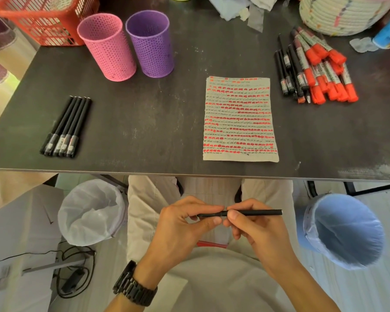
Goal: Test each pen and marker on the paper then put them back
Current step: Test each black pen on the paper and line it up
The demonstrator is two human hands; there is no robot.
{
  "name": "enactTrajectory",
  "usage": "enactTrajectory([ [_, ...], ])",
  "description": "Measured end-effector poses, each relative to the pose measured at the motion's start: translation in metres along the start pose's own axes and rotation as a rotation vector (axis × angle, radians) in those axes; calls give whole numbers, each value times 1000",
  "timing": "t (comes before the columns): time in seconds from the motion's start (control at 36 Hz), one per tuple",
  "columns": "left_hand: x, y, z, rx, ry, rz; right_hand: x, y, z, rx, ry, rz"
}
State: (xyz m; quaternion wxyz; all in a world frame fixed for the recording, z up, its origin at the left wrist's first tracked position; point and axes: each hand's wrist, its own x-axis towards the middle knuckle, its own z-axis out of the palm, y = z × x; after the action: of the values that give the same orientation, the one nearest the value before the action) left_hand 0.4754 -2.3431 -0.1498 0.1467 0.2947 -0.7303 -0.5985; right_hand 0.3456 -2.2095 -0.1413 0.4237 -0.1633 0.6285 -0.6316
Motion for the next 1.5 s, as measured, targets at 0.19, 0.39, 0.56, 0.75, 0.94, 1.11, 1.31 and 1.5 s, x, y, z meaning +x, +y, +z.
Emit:
enactTrajectory([
  [0.19, -1, 0, -11, 86, -20, 27, 6, -1, 12, -28, -6, 14],
  [0.39, 5, 29, -74, 196, -13, 65, 37, -38, 47, -122, -175, -130],
  [0.56, 17, 56, -149, 348, 240, 139, 79, -71, 96, -318, -350, -321],
  [0.75, 37, 27, -247, 579, 844, -49, 125, -53, 127, -887, -222, -633],
  [0.94, 44, -17, -266, 672, 909, -310, 140, -25, 127, -1060, -169, -671],
  [1.11, 49, -18, -267, 664, 850, -403, 141, -22, 124, -1061, -167, -676],
  [1.31, 49, -13, -263, 628, 850, -411, 141, -20, 125, -1052, -143, -694],
  [1.5, 53, -11, -260, 618, 829, -403, 143, -19, 124, -1056, -158, -692],
])
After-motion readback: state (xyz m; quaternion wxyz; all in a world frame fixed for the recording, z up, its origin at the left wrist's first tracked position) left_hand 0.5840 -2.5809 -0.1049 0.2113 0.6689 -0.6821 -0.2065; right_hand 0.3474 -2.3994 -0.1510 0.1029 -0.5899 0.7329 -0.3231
